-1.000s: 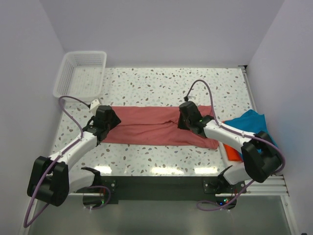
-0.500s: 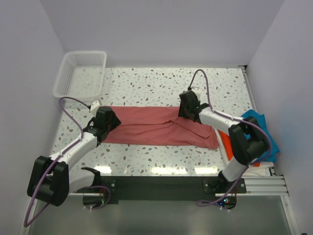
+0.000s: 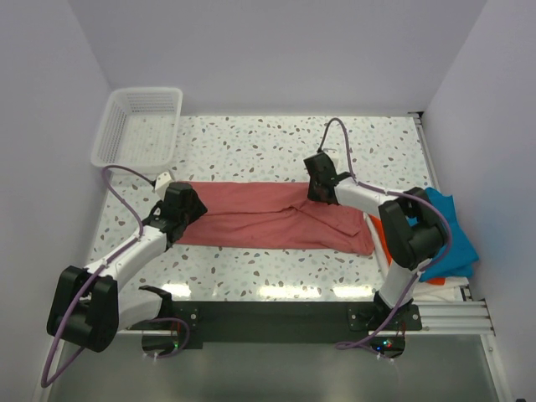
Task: Fold and stack the t-shirts
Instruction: Fold the tshirt
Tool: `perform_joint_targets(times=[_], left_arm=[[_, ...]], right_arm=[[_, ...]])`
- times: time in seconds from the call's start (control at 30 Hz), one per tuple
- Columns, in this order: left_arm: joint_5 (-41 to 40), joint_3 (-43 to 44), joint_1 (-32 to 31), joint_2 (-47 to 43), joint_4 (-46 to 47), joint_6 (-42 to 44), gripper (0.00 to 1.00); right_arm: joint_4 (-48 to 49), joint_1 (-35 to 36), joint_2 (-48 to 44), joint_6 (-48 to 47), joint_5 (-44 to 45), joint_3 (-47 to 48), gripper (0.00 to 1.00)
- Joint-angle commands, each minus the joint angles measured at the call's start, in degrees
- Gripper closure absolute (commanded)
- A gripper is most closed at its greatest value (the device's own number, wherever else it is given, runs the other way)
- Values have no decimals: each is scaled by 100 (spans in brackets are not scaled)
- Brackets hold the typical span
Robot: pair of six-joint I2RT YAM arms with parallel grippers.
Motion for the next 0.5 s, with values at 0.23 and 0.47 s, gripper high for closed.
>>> perform_joint_targets(times=[0.23,0.47], left_arm=[[6,16,27,41,324,71,38],[6,-55,27,41,377,62,38]], right_arm=[[189,14,-825,375,-276,-499,100],[215,338,-1581,638,-329,-1061,100]])
